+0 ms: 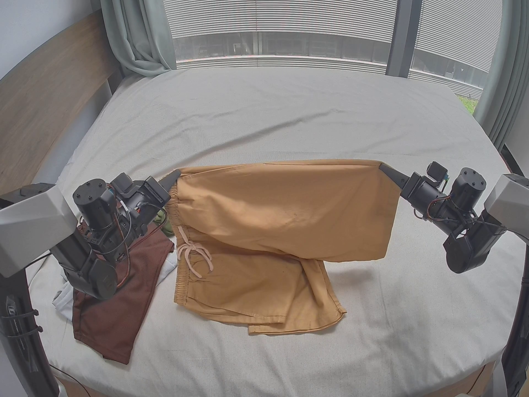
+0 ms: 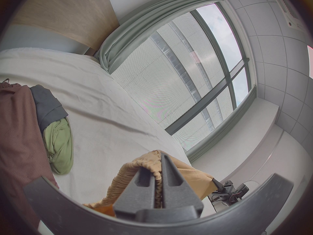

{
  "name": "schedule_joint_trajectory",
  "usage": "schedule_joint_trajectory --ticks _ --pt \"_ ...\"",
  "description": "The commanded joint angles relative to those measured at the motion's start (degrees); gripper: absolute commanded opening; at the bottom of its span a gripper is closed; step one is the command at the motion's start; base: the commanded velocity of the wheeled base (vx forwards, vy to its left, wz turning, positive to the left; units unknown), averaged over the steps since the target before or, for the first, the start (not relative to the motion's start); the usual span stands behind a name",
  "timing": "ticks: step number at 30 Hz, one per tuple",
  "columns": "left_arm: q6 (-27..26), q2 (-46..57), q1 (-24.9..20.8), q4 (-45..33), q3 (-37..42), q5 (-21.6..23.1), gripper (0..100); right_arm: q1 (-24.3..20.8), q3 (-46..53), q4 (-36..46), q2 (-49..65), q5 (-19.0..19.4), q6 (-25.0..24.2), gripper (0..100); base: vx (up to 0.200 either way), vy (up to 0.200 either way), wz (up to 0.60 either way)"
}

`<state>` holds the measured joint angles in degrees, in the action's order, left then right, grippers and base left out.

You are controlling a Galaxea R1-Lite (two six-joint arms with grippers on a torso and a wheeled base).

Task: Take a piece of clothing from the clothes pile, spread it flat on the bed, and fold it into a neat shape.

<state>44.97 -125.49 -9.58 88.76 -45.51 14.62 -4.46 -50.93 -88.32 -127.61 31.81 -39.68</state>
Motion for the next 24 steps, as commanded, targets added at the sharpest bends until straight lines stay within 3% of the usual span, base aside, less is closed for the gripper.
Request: schedule_joint_trajectory --ticks 1,24 --pt "0.0 -4.0 0.3 0.0 -3.0 -0.1 0 0.2 -2.9 0.0 -2.9 0.0 -0.7 0 0.000 0.000 0.00" --pt "0.2 -13.3 0.9 0.0 -14.6 -0.6 0 0.2 -15.7 0.3 -14.9 -0.1 -0.8 0 0.000 0.000 0.00"
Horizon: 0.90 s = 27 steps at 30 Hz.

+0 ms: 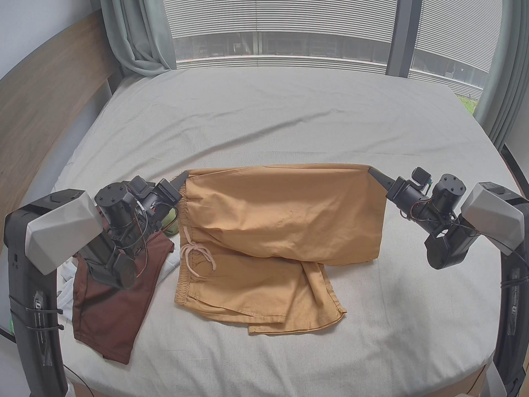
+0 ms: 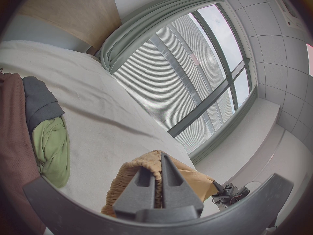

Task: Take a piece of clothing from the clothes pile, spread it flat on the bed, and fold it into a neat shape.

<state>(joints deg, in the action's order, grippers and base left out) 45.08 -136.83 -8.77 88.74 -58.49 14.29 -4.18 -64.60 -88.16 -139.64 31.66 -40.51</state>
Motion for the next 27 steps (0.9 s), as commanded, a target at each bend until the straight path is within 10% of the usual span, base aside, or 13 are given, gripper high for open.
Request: schedule_joint_trajectory --ticks 1,19,20,21,27 --pt "0.1 -2.2 0.1 -0.1 -1.9 -0.5 0 0.0 -2.5 0.2 -3.3 0.1 0.0 0 0.000 0.000 0.00" --pt "0.2 -4.3 0.2 -0.1 -3.6 -0.3 0 0.8 -6.4 1.0 -5.9 -0.1 0.0 0 0.000 0.000 0.00" --pt "0.2 -4.5 0.2 -0.1 -3.8 -0.5 0 0.8 -6.4 0.8 -5.8 -0.2 0.0 100 0.000 0.000 0.00" --pt "0.2 -4.5 0.3 -0.1 -4.0 -0.5 100 0.8 -6.5 0.8 -5.8 -0.3 -0.2 100 0.000 0.000 0.00" --pt "1.2 -4.3 1.2 -0.9 -6.1 -0.6 100 1.0 -6.9 0.4 -5.7 -2.0 -0.2 100 0.000 0.000 0.00"
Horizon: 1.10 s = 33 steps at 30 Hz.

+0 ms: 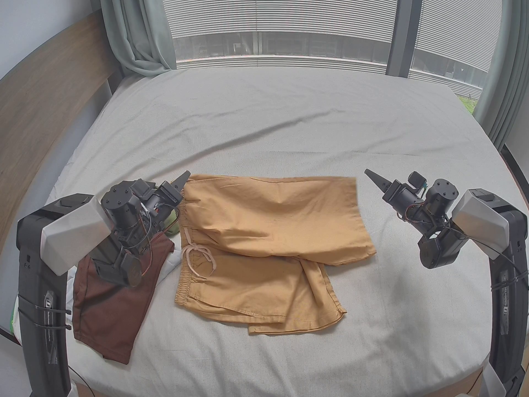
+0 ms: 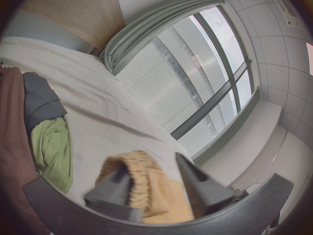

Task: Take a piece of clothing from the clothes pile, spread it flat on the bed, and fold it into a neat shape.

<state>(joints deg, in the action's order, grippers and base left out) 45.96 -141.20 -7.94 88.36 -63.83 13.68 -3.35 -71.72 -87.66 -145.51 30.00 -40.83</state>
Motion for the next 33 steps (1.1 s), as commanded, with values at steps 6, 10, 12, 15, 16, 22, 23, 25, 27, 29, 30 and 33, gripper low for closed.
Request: schedule_joint_trajectory --ticks 6,10,12,15,16,22,23,25,27,29,30,33 --pt "0.4 0.1 -0.3 -4.3 0.0 -0.1 100 -0.3 9.0 -0.7 5.1 -0.4 2.9 100 0.000 0.000 0.00" --pt "0.4 0.2 -0.4 -5.7 0.7 -0.5 100 -1.0 14.3 -0.7 7.9 -0.5 5.8 100 0.000 0.000 0.00" --pt "0.2 1.5 -0.4 -6.3 3.3 -1.2 100 -1.4 18.2 -0.7 9.7 -0.5 7.7 100 0.000 0.000 0.00" --pt "-0.3 4.1 -0.6 -6.2 8.3 -1.3 100 -2.8 25.9 -0.7 13.6 -0.3 9.9 100 0.000 0.000 0.00" --pt "-0.9 4.8 -0.8 -6.2 10.2 -1.3 100 -3.2 27.6 -0.7 14.5 -0.3 10.3 100 0.000 0.000 0.00" --pt "-6.9 8.9 -0.3 -4.5 21.8 -0.5 100 -5.1 36.1 -0.7 19.0 -0.4 12.5 100 0.000 0.000 0.00" --pt "-7.2 10.4 -0.3 -3.0 24.9 0.1 100 -5.3 37.6 -0.7 19.9 -0.4 13.1 100 0.000 0.000 0.00" --pt "-7.1 11.9 -0.2 -1.2 27.8 1.2 100 -5.3 39.5 -0.7 21.1 -0.4 13.1 100 0.000 0.000 0.00" --pt "-7.1 12.4 -0.2 -0.7 28.5 1.5 100 -5.3 40.3 -0.6 21.8 -0.4 13.1 100 0.000 0.000 0.00" --pt "-7.1 14.8 -0.3 -0.1 31.3 2.4 100 -5.3 43.2 -0.6 22.7 -0.4 13.1 100 0.000 0.000 0.00" --pt "-7.1 14.8 -0.3 -0.1 31.3 2.4 100 -5.3 43.2 -0.6 22.7 -0.4 13.1 100 0.000 0.000 0.00" --pt "-7.2 16.2 -0.6 0.0 33.5 2.6 100 -5.5 45.6 -0.6 22.7 -0.4 13.4 100 0.000 0.000 0.00"
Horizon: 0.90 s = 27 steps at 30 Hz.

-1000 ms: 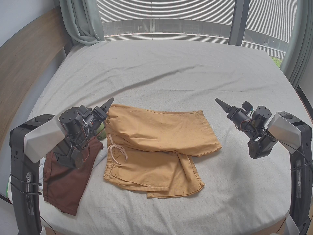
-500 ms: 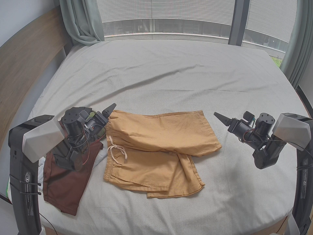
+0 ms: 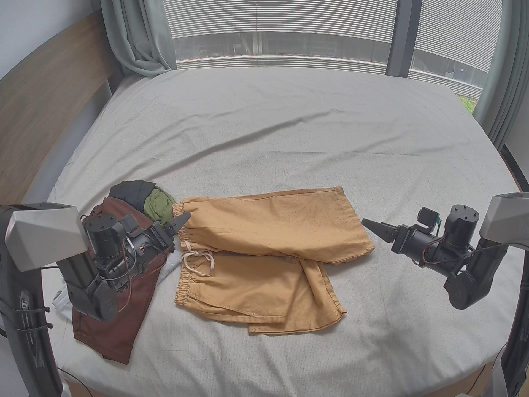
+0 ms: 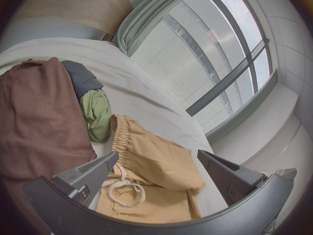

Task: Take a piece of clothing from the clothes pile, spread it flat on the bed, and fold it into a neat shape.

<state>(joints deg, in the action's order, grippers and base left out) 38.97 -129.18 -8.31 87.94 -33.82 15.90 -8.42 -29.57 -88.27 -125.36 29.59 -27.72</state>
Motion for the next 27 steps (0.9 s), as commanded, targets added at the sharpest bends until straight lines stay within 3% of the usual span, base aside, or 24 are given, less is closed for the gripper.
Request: schedule_joint_trajectory --ticks 1,18,27 --pt "-0.6 4.0 -0.3 0.4 4.0 0.4 100 -0.5 3.7 0.0 2.5 0.0 0.6 100 0.000 0.000 0.00" --pt "-10.7 4.0 0.0 0.6 12.3 4.2 100 -4.2 10.9 0.1 -1.7 0.0 1.0 100 0.000 0.000 0.00" --pt "-11.7 3.9 -0.2 0.6 13.3 5.1 100 -5.1 11.8 0.5 -4.9 -1.5 0.9 100 0.000 0.000 0.00"
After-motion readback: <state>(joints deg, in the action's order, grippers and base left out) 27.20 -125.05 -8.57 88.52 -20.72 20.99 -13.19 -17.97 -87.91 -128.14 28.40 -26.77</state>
